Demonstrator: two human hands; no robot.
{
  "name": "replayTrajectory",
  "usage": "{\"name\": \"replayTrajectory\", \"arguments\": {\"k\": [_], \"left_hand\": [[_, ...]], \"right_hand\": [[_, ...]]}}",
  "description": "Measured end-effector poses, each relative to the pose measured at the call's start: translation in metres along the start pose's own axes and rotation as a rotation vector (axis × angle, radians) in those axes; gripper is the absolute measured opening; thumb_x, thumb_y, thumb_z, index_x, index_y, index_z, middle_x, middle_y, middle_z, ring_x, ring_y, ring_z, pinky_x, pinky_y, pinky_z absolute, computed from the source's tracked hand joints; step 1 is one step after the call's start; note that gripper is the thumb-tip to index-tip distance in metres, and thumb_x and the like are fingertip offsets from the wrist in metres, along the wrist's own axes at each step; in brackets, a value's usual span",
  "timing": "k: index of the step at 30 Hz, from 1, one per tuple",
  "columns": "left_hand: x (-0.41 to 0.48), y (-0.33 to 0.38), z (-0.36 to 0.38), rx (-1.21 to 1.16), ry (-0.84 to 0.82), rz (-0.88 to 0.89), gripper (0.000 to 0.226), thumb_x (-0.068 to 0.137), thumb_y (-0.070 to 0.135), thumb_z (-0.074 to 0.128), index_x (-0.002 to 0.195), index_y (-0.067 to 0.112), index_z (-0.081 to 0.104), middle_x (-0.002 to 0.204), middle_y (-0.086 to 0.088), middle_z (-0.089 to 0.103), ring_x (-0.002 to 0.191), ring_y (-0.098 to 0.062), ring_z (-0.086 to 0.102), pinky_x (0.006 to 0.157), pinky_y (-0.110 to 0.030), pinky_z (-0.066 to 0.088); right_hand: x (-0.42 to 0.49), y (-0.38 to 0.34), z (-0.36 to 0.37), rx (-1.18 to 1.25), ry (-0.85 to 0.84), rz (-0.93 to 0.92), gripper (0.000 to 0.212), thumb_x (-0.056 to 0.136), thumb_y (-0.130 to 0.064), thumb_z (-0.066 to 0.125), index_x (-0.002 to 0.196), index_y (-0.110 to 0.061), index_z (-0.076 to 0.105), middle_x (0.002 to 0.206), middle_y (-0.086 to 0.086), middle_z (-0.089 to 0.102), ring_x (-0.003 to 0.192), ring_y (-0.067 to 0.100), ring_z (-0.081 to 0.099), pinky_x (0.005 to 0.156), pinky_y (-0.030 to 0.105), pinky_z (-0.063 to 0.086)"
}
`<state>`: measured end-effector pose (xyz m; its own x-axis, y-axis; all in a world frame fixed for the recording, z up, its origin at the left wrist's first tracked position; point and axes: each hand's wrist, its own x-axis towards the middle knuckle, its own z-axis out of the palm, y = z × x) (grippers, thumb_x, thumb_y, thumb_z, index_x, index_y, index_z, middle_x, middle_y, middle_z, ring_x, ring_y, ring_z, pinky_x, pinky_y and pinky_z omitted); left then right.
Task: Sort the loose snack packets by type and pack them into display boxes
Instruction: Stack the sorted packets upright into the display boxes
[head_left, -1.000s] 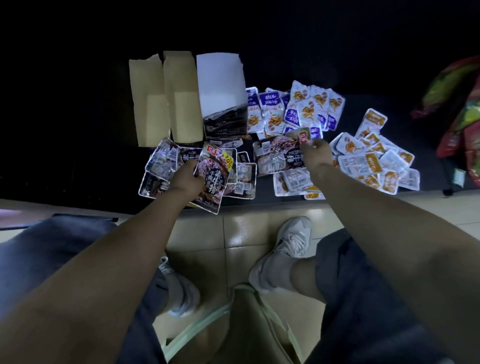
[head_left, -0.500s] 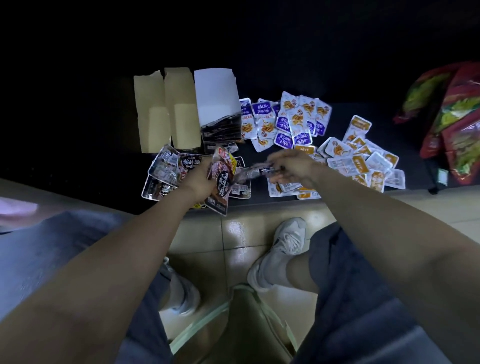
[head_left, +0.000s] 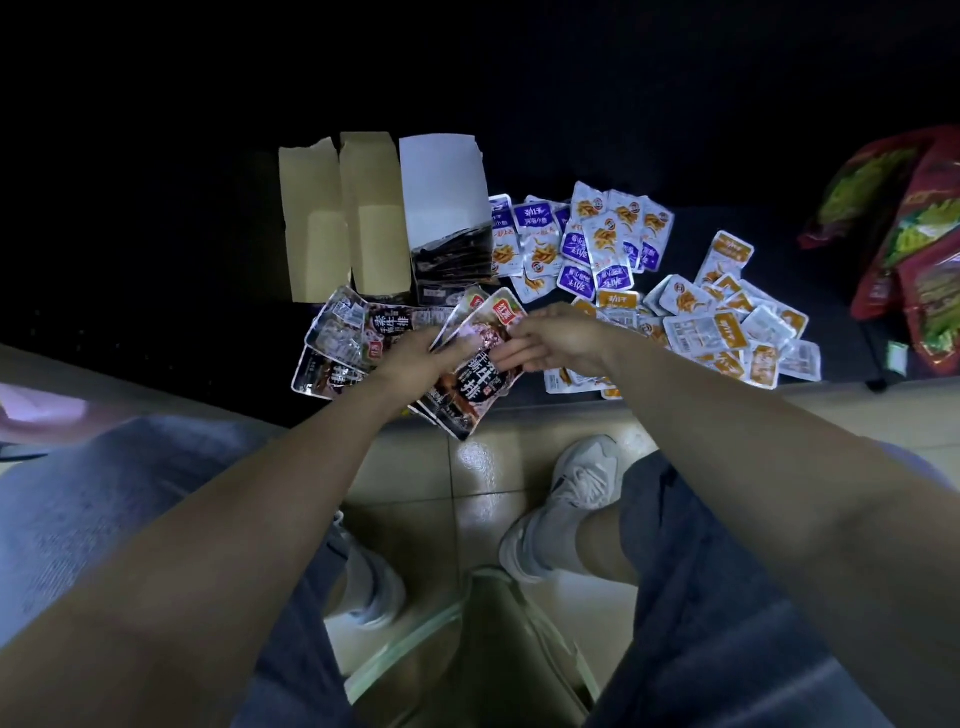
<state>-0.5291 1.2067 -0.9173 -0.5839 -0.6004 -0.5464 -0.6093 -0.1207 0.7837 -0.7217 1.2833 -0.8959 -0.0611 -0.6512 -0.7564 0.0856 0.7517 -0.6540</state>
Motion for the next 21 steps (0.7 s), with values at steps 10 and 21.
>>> {"name": "replayTrajectory", "arguments": {"k": [10,21], "left_hand": [[0.004,-0.004,-0.013,-0.184,0.063,-0.061,0.030,0.089,0.010,0.066,0.116,0.020,0.058,0.093,0.008,0.059,0.084,-0.008,0.056,0.063,-0.008,0.042],[0.004,0.025,-0.021,-0.136,-0.039,0.021,0.050,0.087,0.011,0.068,0.133,0.012,0.048,0.120,-0.007,0.065,0.108,-0.022,0.062,0.095,-0.035,0.048]], "right_hand": [[0.005,0.008,-0.012,0.148,0.164,0.045,0.042,0.091,-0.005,0.061,0.128,-0.014,0.044,0.118,0.010,0.063,0.099,0.020,0.066,0.072,0.028,0.055],[0.006,-0.011,0.000,0.062,0.075,-0.188,0.018,0.086,-0.014,0.070,0.099,-0.020,0.059,0.070,-0.016,0.067,0.070,0.000,0.060,0.057,0.020,0.043]]}}
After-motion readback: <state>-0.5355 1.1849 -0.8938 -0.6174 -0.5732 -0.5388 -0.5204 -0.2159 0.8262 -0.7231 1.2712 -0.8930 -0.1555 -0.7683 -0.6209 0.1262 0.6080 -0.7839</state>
